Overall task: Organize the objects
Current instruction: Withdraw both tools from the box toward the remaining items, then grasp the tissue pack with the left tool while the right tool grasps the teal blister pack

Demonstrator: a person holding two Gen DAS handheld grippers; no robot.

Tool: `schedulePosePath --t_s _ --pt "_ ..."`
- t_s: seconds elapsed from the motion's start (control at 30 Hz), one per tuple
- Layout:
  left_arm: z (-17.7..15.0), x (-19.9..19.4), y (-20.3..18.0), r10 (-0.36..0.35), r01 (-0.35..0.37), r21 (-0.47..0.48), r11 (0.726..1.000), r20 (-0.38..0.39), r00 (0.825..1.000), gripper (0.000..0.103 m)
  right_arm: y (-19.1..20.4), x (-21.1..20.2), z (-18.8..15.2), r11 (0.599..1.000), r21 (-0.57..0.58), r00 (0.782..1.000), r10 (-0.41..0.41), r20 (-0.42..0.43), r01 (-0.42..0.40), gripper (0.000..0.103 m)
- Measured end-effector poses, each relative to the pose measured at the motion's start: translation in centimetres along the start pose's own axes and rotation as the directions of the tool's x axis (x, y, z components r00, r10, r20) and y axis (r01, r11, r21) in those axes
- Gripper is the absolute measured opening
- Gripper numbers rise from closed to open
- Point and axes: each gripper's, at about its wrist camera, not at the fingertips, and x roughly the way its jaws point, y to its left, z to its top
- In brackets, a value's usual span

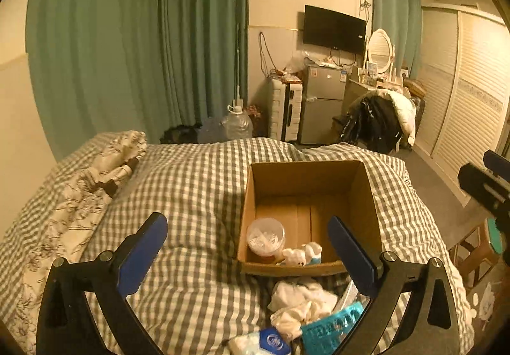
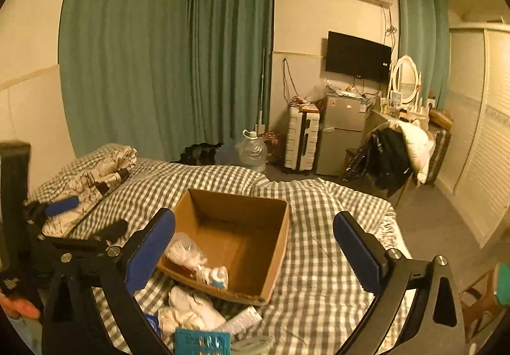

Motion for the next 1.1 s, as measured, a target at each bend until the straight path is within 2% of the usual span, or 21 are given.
schedulePosePath --t_s 0.13,0.27,0.4,0.5,0.63,0.8,1.0,1.1 --pt "-1.7 -1.4 0.2 0.023 -0.023 0.006 1.000 0.010 1.000 0.103 0.7 -1.3 -1.7 1.000 -0.010 1.000 -0.005 -0.027 0.005 0.100" --pt "-4.6 -1.8 1.4 -0.009 0.010 -0.055 0.998 0.016 1.000 0.103 1.7 -1.7 -4.4 1.000 -0.026 0.999 -0.014 -0.047 0.013 0.103" --pt "-7.8 -0.5 3.2 -0.026 0.017 -0.184 0.983 -0.043 0.999 0.103 2.7 -0.6 -7.9 0.998 -0.057 0.995 -0.017 -0.098 0.012 0.103" --pt "-9.6 0.8 3.1 -0.004 -0.014 -0.167 0.986 -0.111 0.994 0.103 2.9 1.3 -10.6 0.999 -0.048 0.984 -0.003 -0.178 -0.006 0.103" --pt "-11.2 2.0 2.8 0.028 -0.048 -0.119 0.992 -0.166 0.986 0.103 3.2 3.7 -13.3 0.999 -0.039 0.960 0.004 -0.281 -0.016 0.103" --pt "-13.1 3.4 2.4 0.042 -0.059 -0.063 0.996 -0.233 0.972 0.103 3.9 6.3 -16.2 0.998 0.005 0.915 0.052 -0.401 -0.055 0.103" --pt "-13.9 4.4 3.1 0.061 -0.084 -0.077 0.993 -0.264 0.963 0.103 6.7 8.9 -19.0 0.995 -0.055 0.867 0.048 -0.495 -0.087 0.103" --pt "-14.1 4.5 3.3 0.072 -0.095 -0.074 0.993 -0.267 0.961 0.103 8.2 10.3 -20.2 0.989 -0.131 0.849 -0.006 -0.528 -0.074 0.103"
